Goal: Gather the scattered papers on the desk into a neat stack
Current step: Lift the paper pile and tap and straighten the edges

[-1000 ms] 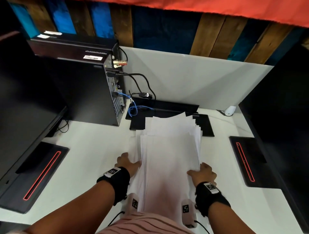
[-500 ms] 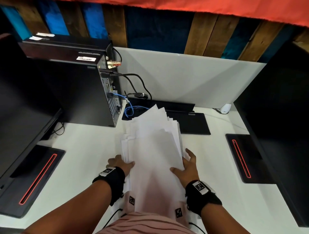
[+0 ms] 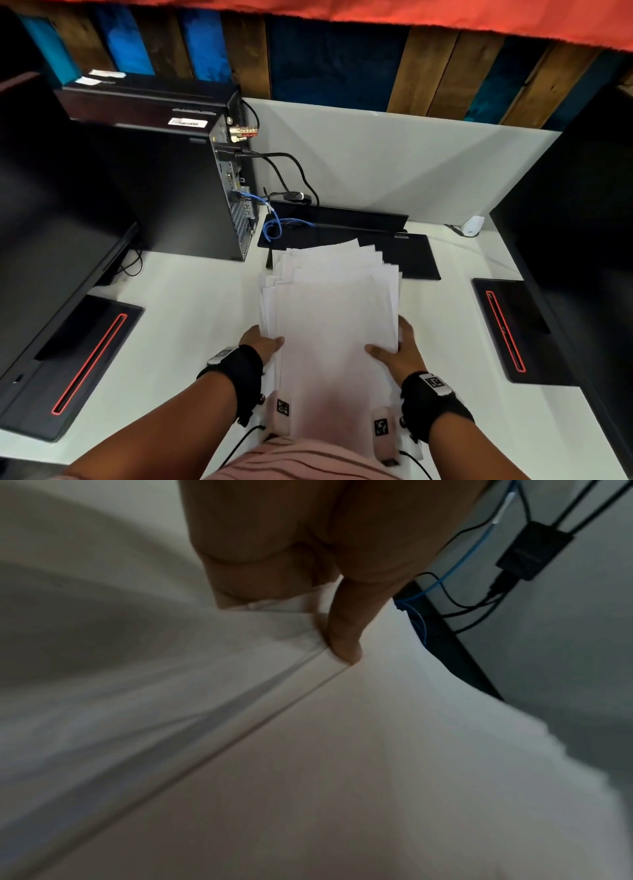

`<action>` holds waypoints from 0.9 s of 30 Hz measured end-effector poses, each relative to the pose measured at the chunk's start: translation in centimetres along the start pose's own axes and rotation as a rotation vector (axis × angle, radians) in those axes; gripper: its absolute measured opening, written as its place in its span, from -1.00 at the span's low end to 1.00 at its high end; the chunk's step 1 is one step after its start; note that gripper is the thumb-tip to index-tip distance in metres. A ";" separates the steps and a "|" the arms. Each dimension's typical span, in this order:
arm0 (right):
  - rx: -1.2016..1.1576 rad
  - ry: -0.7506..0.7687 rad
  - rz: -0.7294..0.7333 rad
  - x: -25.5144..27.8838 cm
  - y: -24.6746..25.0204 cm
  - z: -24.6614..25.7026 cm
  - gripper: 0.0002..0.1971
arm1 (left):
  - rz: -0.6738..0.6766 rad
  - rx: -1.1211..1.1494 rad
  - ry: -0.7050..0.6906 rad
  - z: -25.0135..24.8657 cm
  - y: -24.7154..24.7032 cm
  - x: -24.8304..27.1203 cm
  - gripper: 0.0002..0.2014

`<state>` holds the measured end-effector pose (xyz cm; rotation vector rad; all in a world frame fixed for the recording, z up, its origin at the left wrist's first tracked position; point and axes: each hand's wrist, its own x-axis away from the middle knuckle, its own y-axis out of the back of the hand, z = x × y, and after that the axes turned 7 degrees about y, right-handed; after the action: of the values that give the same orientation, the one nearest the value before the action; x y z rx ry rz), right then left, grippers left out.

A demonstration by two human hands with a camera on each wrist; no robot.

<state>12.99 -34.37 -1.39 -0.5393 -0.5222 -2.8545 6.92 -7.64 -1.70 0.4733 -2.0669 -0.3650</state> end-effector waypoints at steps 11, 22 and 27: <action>-0.139 -0.169 0.077 0.0 0.3 -0.8 -0.34 | 0.226 0.092 -0.071 0.1 -2.1 0.1 -0.39; -0.392 -0.158 0.185 1.6 2.2 1.4 -0.20 | 0.411 0.416 -0.154 -0.1 -0.4 1.5 -0.34; -0.554 0.049 0.269 1.6 3.3 5.4 -0.22 | 0.604 0.585 -0.408 -3.9 2.8 4.5 -0.06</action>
<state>14.07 -35.63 4.90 -0.5659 0.3428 -2.7151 7.62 -7.52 4.86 0.0851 -2.5815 0.5595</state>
